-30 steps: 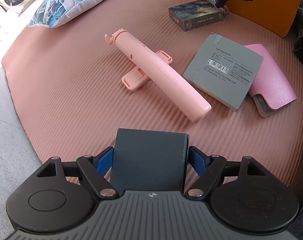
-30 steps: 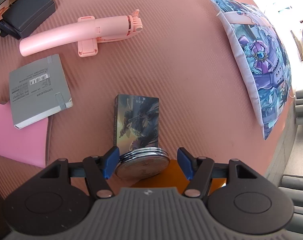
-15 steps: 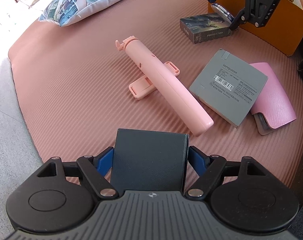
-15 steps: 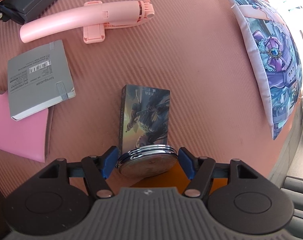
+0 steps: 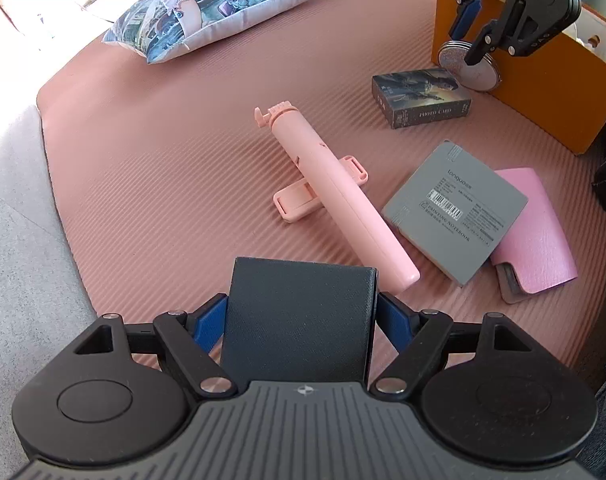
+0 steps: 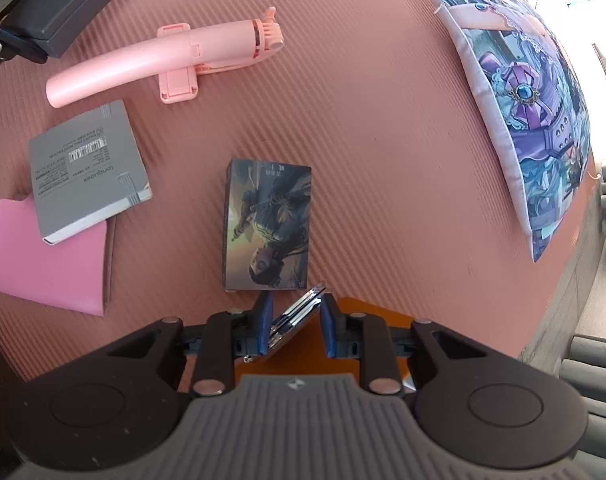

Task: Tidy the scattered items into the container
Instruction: 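Lift the black case with left tool while right tool carries the silver tin to the orange box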

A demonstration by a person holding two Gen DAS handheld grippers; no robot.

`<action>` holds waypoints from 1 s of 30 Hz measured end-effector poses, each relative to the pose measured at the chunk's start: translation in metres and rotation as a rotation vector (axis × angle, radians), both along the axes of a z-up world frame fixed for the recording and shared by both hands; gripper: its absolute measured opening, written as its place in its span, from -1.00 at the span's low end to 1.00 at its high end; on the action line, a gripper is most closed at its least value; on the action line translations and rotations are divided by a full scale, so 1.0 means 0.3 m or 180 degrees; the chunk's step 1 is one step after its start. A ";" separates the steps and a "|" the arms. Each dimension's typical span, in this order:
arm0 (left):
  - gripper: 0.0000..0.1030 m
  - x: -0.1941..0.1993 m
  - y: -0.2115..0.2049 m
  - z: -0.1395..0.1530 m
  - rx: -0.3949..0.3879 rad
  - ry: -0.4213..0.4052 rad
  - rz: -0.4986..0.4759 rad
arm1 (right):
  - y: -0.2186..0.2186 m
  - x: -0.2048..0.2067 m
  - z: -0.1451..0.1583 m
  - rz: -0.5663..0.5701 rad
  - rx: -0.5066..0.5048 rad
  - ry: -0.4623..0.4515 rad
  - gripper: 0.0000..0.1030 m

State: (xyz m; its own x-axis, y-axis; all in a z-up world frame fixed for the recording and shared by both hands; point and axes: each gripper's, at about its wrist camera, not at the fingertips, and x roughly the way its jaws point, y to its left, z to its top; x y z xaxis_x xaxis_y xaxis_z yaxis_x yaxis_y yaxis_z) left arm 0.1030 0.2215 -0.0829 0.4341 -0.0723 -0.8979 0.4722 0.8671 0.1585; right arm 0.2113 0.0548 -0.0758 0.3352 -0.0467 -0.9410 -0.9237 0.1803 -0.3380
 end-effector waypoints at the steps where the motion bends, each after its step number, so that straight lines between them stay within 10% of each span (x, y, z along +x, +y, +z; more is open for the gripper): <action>1: 0.80 -0.003 0.008 0.011 -0.0029 -0.0007 0.0024 | -0.003 0.003 -0.001 -0.0025 -0.0025 -0.0020 -0.46; 12: 0.80 -0.018 -0.037 0.130 -0.0403 -0.0163 0.0380 | -0.005 -0.008 -0.019 -0.0153 -0.0056 -0.0026 -0.45; 30: 0.80 0.070 -0.210 0.165 -0.1837 -0.0190 0.1714 | -0.026 -0.074 -0.015 -0.0298 -0.0029 0.0176 -0.46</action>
